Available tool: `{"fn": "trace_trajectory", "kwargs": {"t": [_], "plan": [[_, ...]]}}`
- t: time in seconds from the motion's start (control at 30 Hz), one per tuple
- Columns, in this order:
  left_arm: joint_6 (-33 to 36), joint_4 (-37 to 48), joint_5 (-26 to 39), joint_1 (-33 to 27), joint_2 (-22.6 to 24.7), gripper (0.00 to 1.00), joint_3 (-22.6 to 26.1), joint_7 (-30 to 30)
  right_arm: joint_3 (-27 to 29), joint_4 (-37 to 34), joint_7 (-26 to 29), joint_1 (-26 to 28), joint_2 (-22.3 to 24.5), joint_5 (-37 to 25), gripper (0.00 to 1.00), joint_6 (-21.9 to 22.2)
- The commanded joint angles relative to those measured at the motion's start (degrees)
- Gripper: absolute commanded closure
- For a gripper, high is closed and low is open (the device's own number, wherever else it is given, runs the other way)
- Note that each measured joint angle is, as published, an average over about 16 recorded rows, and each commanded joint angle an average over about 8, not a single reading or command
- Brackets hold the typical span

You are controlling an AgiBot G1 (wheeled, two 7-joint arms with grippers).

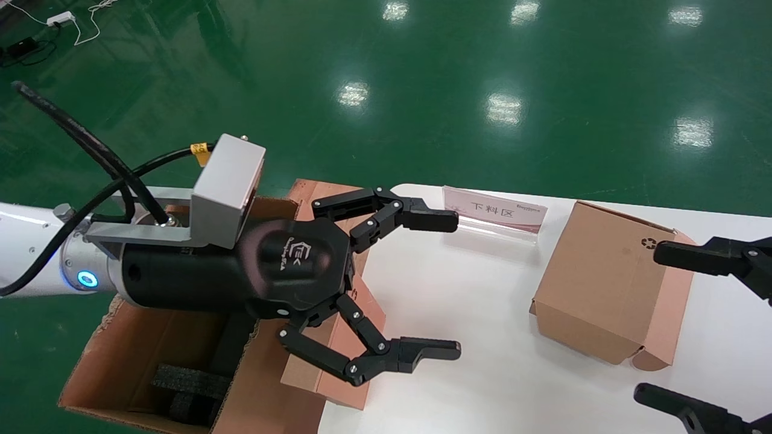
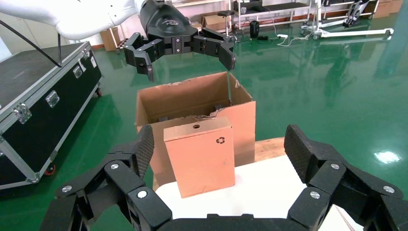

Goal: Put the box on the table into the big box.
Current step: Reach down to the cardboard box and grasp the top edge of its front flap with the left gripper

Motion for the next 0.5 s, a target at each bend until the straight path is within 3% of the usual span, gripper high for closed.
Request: {"fn": "trace_trajectory", "kwargs": {"t": [0.03, 0.23, 0.5], "plan": [[0.0, 0.0, 0.0, 0.0, 0.0, 0.0, 0.0, 0.0, 0.0, 0.0, 0.0, 0.0, 0.0, 0.0, 0.0, 0.0], [-0.59, -0.69, 3.49, -0.6, -0.85, 0.0, 0.06, -1.11, 0.0, 0.0, 0.0, 0.0, 0.0, 0.0, 0.0, 0.0], [-3.26, -3.66, 20.25, -4.83, -4.59, 0.0, 1.84, -7.45, 0.0, 0.0, 0.0, 0.0, 0.0, 0.0, 0.0, 0.0]]}}
